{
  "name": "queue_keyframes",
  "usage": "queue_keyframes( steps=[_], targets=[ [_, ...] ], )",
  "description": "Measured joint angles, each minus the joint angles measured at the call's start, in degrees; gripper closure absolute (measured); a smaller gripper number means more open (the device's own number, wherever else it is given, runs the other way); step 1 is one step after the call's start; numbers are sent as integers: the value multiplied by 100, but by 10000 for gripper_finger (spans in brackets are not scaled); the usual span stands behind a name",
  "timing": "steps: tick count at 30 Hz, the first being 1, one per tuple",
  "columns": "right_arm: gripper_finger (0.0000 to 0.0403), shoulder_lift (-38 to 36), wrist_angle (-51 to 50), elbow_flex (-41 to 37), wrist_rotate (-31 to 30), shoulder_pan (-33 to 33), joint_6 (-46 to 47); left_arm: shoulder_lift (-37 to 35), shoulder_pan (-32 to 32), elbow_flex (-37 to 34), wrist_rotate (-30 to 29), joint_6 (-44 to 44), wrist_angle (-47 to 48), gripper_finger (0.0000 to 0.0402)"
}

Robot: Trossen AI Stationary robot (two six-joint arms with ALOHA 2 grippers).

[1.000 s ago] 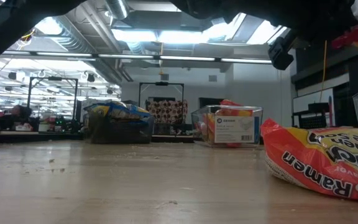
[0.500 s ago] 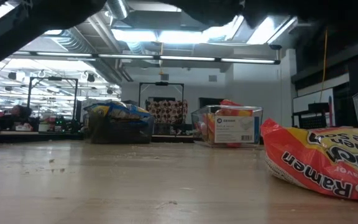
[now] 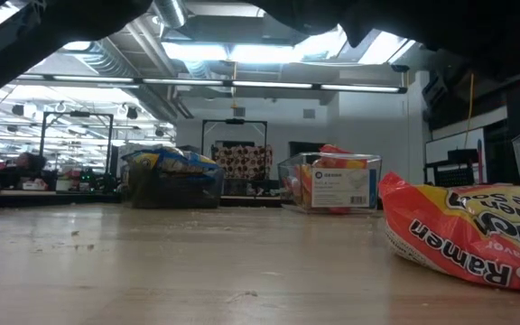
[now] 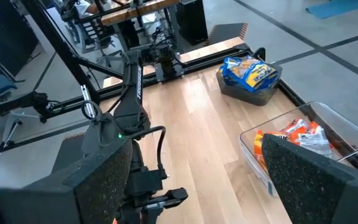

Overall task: Sort Maruchan noodles
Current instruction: Put the red noodle pack into the bottom transparent bin

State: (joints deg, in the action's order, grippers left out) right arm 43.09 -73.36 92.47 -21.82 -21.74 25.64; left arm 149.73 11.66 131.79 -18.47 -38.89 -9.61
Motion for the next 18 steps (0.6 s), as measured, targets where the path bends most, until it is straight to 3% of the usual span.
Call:
queue_keyframes(
  steps=[7,12,18],
  targets=[
    [56,-2,-2,2,2,1,1,177,48,-2,-60,173,-307,392],
    [56,-2,-4,2,4,1,1,192,126,2,-52,167,-543,353],
    [56,-1,-7,2,105,0,0,192,17,0,487,192,-894,305]
  ],
)
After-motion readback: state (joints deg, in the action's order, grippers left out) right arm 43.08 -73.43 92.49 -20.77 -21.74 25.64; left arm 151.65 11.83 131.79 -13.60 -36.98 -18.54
